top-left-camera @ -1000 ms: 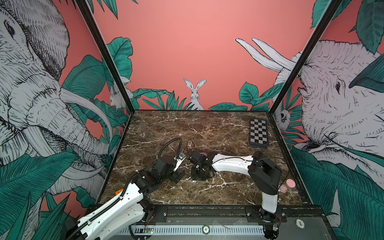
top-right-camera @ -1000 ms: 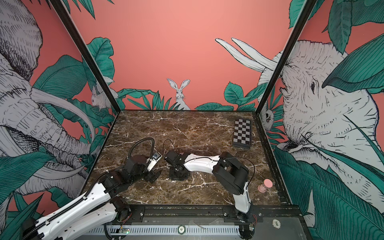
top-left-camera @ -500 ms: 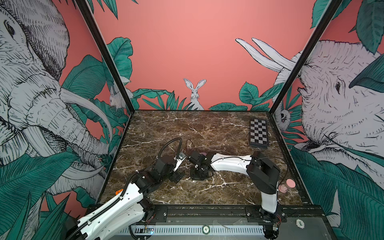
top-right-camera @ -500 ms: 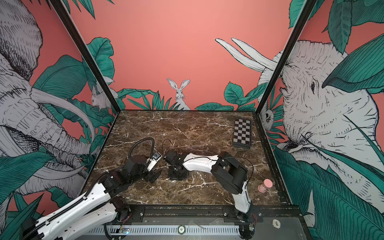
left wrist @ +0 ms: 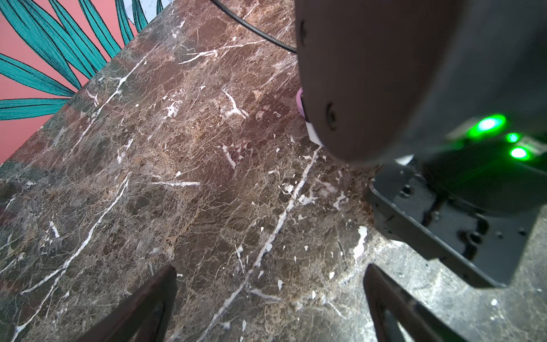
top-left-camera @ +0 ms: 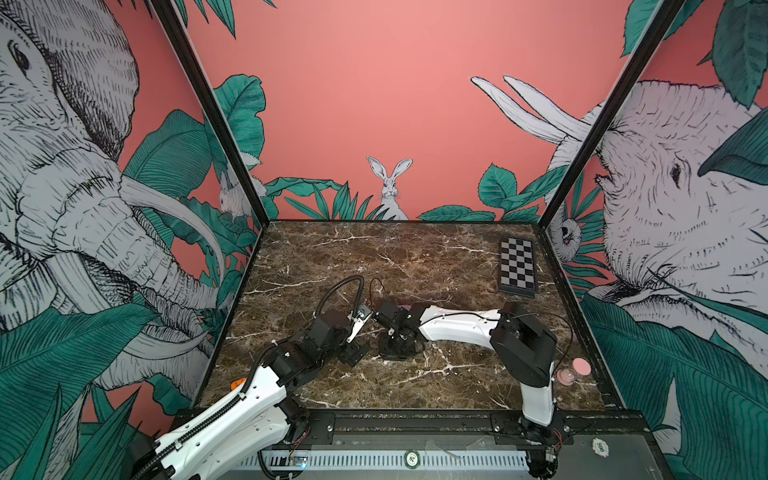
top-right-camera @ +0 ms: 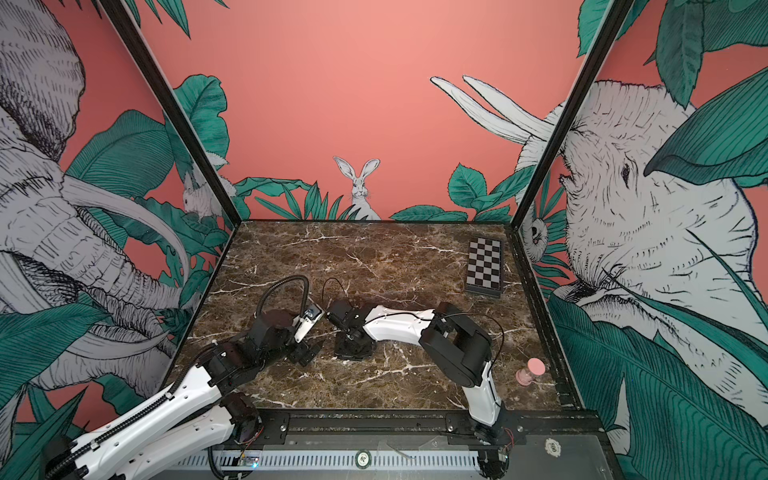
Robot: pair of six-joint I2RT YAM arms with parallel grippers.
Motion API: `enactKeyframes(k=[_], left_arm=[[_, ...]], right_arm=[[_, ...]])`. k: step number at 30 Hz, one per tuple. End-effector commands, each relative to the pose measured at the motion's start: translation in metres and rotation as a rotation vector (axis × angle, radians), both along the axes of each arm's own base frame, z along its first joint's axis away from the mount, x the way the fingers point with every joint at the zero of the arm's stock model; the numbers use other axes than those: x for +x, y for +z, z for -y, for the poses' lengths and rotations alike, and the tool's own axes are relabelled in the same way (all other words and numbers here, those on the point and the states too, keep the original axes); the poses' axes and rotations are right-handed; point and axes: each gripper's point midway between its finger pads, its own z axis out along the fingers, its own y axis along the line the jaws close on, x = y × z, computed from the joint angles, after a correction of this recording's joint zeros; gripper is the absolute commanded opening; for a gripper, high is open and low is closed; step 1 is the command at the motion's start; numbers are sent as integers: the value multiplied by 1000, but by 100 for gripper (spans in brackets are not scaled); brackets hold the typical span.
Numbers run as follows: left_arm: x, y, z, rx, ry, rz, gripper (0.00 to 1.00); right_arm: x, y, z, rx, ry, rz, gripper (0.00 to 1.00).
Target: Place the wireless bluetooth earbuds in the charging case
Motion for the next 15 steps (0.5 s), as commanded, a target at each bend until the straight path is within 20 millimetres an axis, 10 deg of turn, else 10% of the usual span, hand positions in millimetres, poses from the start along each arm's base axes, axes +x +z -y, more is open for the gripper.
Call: enactKeyframes(k=[1, 15], left_arm=[[3, 12, 3, -24, -3, 25, 99], [3, 12, 2, -24, -3, 26, 99]], right_arm=[[-1, -16, 8, -77, 13, 4, 21], [5, -14, 5, -86, 28, 35, 22]])
